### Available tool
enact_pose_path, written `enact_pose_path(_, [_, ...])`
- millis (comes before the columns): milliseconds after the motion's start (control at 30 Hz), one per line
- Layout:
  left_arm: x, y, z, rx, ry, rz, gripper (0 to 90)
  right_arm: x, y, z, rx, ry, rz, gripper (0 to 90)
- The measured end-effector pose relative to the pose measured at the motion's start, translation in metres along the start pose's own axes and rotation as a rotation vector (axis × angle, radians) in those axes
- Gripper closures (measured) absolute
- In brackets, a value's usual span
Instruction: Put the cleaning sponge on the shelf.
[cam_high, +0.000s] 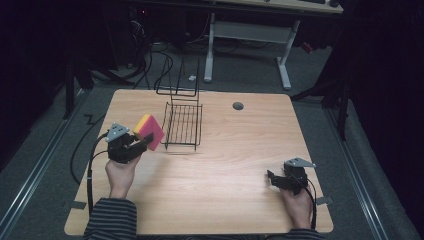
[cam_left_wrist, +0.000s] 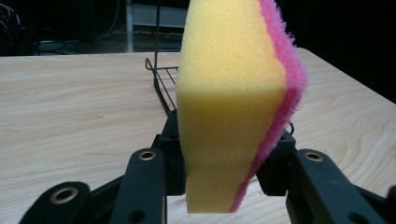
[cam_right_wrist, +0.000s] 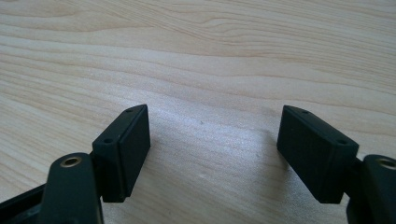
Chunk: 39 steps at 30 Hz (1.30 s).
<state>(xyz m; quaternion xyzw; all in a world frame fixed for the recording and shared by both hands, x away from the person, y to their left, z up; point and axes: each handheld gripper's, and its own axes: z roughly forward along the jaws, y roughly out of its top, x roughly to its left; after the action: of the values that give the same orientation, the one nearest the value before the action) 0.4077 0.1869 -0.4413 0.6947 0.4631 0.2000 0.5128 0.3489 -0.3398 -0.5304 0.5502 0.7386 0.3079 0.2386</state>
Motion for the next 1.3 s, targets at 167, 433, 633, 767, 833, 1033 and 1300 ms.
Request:
enact_pose_path(167, [-0.005,0.005,0.001,0.007,-0.009,0.014,61.3,0.000,0.000,0.000,-0.001,0.000,-0.001,25.9])
enact_pose_path(433, [-0.016,0.015,0.014,0.012,-0.047,0.044,61.3,0.000,0.000,0.000,0.000,0.000,0.000,25.9])
enact_pose_path(633, [-0.024,0.023,0.025,0.014,-0.046,0.081,61.3,0.000,0.000,0.000,-0.001,0.000,0.000,26.0])
enact_pose_path(767, [-0.025,0.025,0.036,0.024,-0.047,0.089,61.3,0.000,0.000,0.000,0.000,0.000,0.000,26.0])
enact_pose_path(833, [-0.025,0.025,0.041,0.034,-0.049,0.082,61.3,0.000,0.000,0.000,0.000,0.000,0.000,26.0])
enact_pose_path(1033, [-0.028,0.028,0.057,0.037,-0.053,0.096,61.3,0.000,0.000,0.000,0.000,0.000,0.000,26.0])
enact_pose_path(1300, [-0.028,0.028,0.075,0.047,-0.047,0.097,61.3,0.000,0.000,0.000,0.000,0.000,0.001,26.0])
